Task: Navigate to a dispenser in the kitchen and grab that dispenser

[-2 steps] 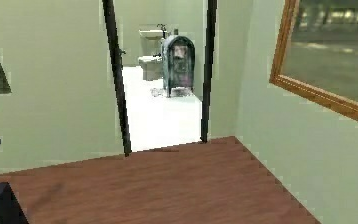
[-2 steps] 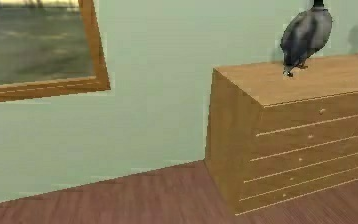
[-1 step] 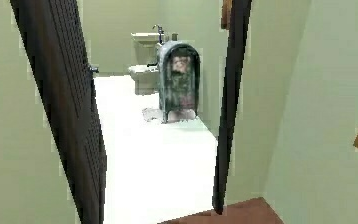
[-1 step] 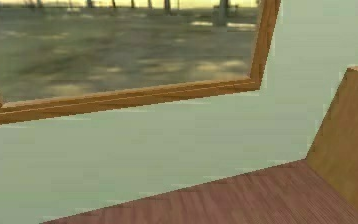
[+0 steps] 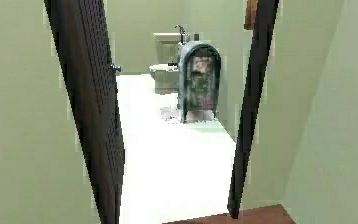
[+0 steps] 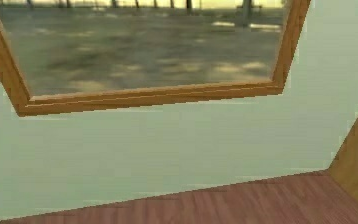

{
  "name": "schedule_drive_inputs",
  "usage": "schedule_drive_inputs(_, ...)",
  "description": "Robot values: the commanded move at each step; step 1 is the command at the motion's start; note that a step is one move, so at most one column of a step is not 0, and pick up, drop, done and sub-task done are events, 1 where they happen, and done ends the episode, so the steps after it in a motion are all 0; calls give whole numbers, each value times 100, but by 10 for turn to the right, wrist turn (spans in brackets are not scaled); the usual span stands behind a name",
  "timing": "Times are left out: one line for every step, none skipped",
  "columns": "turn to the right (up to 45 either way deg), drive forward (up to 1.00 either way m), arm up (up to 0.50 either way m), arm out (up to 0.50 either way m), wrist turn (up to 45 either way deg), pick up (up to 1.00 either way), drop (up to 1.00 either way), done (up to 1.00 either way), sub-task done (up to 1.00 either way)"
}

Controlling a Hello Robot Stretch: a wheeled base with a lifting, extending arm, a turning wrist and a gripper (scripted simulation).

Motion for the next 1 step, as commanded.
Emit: schedule_drive_inputs(0,80,0,0,0,0,0,0,0)
